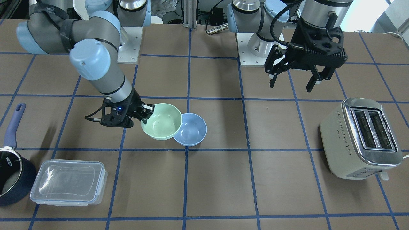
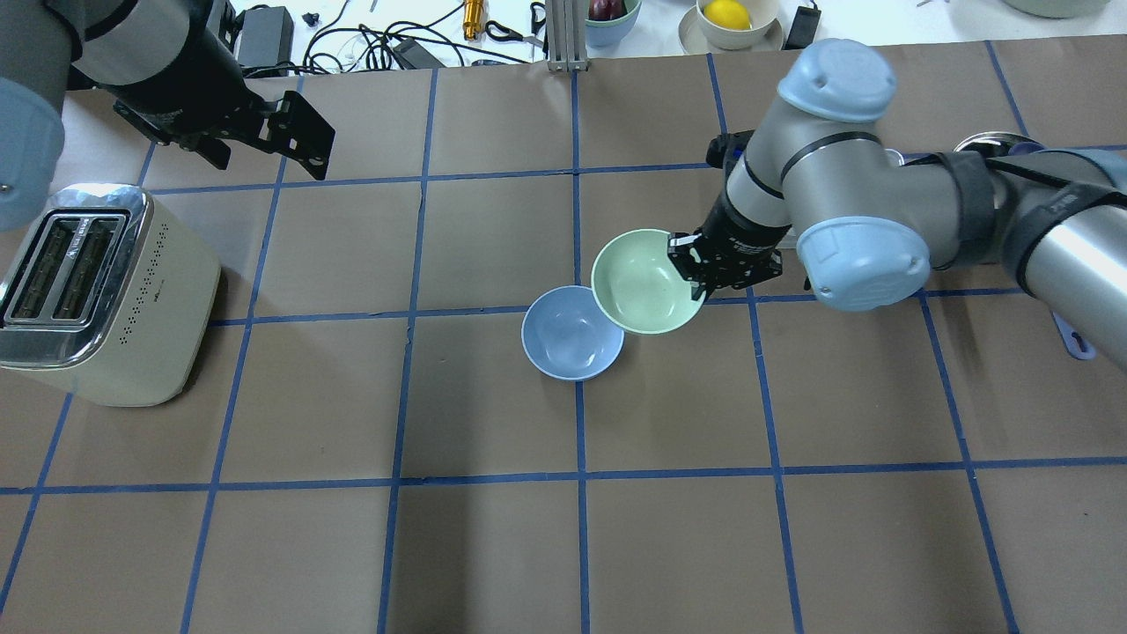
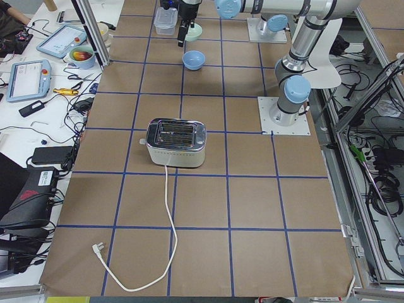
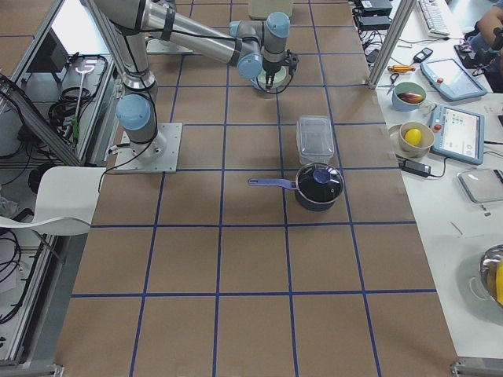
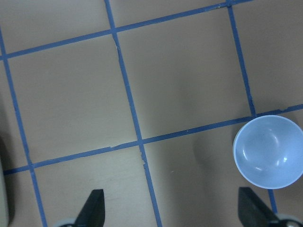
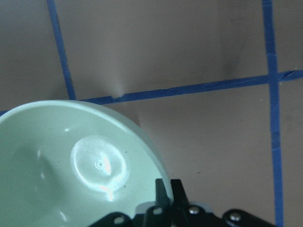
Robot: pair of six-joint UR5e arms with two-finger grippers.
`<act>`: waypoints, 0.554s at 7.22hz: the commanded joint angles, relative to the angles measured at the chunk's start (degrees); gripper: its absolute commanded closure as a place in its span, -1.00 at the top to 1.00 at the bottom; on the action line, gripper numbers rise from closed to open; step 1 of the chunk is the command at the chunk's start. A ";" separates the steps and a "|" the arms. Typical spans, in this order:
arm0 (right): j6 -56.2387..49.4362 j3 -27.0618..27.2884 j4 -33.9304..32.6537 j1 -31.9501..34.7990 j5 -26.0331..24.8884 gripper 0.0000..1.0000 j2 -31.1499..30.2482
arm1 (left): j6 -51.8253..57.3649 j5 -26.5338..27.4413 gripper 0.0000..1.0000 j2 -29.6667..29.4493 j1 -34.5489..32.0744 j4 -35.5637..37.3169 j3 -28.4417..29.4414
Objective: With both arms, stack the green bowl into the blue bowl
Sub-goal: 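Carry the green bowl with the right gripper over the blue bowl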
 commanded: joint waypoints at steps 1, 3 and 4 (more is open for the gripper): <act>3.43 -1.56 -1.43 5.40 1.77 -1.00 3.83 | -0.22 -0.08 1.00 0.13 -0.07 -0.05 0.01; 3.26 -1.65 -3.88 6.65 1.35 -1.00 7.00 | -0.22 -0.08 1.00 0.13 -0.07 -0.04 -0.08; 3.08 -1.48 -3.98 6.73 0.99 -0.84 7.54 | -0.39 -0.17 1.00 0.13 -0.16 -0.04 -0.16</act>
